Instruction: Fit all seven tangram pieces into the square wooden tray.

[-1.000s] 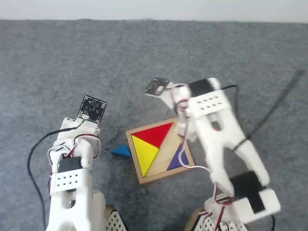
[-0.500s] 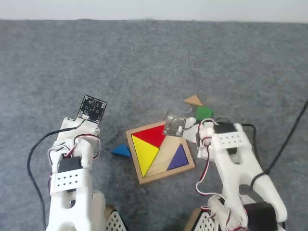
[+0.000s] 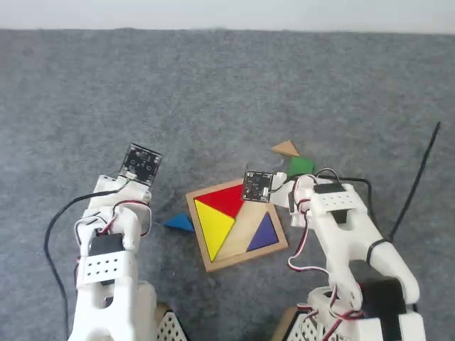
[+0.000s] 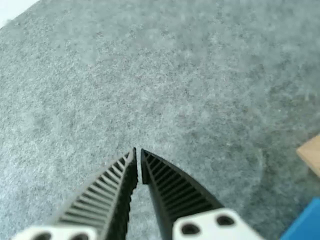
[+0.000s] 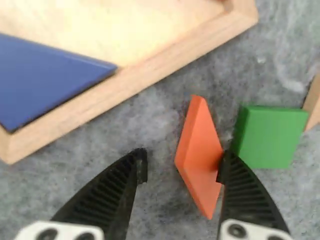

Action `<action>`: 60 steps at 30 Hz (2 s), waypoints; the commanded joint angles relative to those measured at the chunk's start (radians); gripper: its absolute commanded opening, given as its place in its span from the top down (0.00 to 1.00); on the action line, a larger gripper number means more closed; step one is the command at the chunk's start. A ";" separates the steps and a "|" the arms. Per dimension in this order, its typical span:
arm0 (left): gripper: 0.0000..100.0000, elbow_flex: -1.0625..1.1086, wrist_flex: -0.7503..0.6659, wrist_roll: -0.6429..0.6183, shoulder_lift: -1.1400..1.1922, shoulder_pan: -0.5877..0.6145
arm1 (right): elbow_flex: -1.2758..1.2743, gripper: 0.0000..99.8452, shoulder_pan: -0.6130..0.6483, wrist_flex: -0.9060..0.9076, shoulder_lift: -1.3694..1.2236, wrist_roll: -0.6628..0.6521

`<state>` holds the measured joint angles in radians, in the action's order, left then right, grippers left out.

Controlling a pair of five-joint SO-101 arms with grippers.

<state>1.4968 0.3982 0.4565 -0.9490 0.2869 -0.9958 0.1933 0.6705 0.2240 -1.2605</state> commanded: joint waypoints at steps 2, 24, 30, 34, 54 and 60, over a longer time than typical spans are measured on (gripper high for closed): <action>0.99 -0.010 -0.026 0.020 -0.028 -0.009 | 0.032 0.85 -0.027 -0.012 -0.013 -0.031; 0.99 -0.008 -0.028 0.021 -0.028 -0.009 | 0.322 0.99 -0.077 0.295 -0.002 0.213; 0.99 -0.008 -0.028 0.021 -0.028 -0.009 | 0.516 0.99 -0.064 0.512 -0.008 0.454; 0.99 -0.008 -0.028 0.021 -0.028 -0.009 | 0.640 0.99 -0.044 0.667 -0.015 0.620; 0.99 -0.007 -0.026 0.021 -0.028 -0.009 | 0.760 0.99 0.303 0.786 -0.054 1.168; 0.99 -0.007 -0.026 0.023 -0.028 -0.009 | 0.764 0.99 0.334 0.714 -0.268 1.252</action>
<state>1.4983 0.3920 0.4687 -0.9505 0.2823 -0.2885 0.5109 1.4331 0.0506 -0.0637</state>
